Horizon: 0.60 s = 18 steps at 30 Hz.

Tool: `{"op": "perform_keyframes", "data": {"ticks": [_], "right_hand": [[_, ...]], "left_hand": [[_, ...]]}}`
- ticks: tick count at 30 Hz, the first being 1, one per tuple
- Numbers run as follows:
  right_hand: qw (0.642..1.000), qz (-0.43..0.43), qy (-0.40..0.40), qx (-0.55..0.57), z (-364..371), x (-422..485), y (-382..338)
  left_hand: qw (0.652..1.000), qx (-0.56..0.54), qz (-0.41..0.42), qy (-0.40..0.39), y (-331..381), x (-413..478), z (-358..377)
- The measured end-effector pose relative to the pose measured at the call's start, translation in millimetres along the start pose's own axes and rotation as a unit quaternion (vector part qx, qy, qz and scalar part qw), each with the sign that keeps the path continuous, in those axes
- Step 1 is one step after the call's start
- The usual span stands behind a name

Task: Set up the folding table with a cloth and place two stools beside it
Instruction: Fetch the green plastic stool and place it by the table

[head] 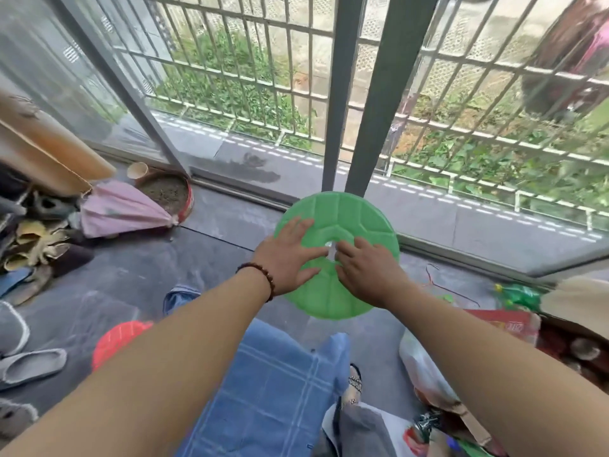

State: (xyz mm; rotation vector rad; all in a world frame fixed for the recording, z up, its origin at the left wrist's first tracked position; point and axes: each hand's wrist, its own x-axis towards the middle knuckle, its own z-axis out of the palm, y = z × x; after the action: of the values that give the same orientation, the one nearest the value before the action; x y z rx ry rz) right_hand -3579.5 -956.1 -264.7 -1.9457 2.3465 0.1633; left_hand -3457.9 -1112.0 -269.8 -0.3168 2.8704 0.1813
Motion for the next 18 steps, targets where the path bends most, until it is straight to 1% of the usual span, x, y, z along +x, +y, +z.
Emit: {"op": "perform_keyframes", "data": {"ticks": [7, 11, 12, 14, 18], "right_hand": [[0.998, -0.039, -0.039, -0.001, 75, 62, 8], [0.999, -0.047, -0.016, 0.001, 119, 99, 18], [0.998, -0.054, -0.026, 0.012, 134, 108, 20], [0.994, -0.064, -0.069, 0.058, 168, 124, 24], [0.991, -0.063, -0.092, 0.070, 243, 153, 32]], "left_hand": [[0.999, 0.012, -0.026, -0.043, -45, 44, 74], [0.996, 0.032, -0.043, -0.071, -68, 76, 112], [0.995, 0.039, -0.047, -0.077, -73, 84, 122], [0.993, 0.049, -0.059, -0.093, -80, 99, 146], [0.989, 0.058, -0.078, -0.107, -94, 127, 206]]}}
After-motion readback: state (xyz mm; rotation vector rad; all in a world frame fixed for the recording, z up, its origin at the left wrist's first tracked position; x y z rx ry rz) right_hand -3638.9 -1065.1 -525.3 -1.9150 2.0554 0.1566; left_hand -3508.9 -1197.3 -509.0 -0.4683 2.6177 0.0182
